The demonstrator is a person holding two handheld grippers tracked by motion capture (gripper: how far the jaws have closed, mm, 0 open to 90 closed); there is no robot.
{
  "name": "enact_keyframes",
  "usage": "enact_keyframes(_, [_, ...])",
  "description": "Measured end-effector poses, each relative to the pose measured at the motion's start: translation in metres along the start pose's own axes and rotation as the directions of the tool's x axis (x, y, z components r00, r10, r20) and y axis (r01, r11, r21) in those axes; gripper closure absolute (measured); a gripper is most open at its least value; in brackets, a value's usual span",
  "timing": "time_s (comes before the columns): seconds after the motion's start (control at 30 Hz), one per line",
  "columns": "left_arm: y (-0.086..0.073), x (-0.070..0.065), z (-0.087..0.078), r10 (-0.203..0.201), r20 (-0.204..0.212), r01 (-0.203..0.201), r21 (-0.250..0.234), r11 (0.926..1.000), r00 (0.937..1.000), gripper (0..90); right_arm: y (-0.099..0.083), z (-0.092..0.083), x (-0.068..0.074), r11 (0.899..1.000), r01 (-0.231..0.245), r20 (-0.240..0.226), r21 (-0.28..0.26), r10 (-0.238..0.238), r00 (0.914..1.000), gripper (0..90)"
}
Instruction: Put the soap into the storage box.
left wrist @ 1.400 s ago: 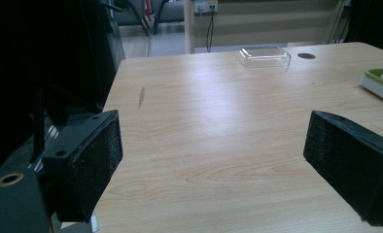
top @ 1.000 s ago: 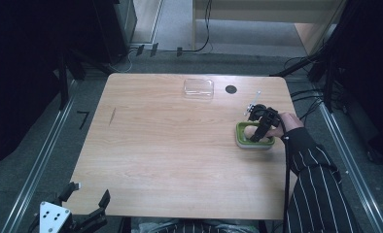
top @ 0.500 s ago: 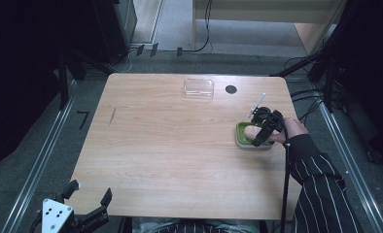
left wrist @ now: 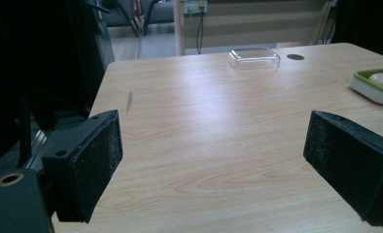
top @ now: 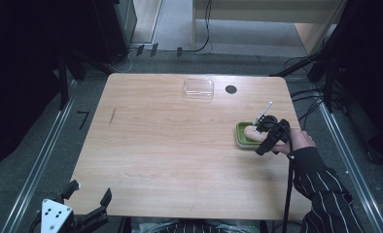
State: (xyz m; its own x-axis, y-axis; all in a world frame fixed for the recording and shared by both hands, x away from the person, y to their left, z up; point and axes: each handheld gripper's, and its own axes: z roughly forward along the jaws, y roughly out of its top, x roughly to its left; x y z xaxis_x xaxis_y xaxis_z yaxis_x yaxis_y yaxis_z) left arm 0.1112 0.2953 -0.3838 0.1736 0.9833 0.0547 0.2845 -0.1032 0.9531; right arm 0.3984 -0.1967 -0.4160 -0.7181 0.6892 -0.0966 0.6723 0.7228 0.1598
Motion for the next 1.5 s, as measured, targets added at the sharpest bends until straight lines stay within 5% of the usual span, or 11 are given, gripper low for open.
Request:
enact_keyframes(0.73, [0.001, 0.0, 0.005, 0.0, 0.019, 0.0, -0.005, 1.0, 0.9998, 7.2, -0.047, -0.002, 0.03, 0.995, -0.087, 0.006, 0.038, 0.087, 0.9962, 3.9])
enact_keyframes(1.5, [0.001, 0.0, 0.005, -0.001, 0.024, 0.001, -0.013, 0.9999, 0.9997, 7.2, -0.092, 0.021, 0.055, 0.987, -0.131, -0.018, 0.089, 0.133, 0.9909, 4.1])
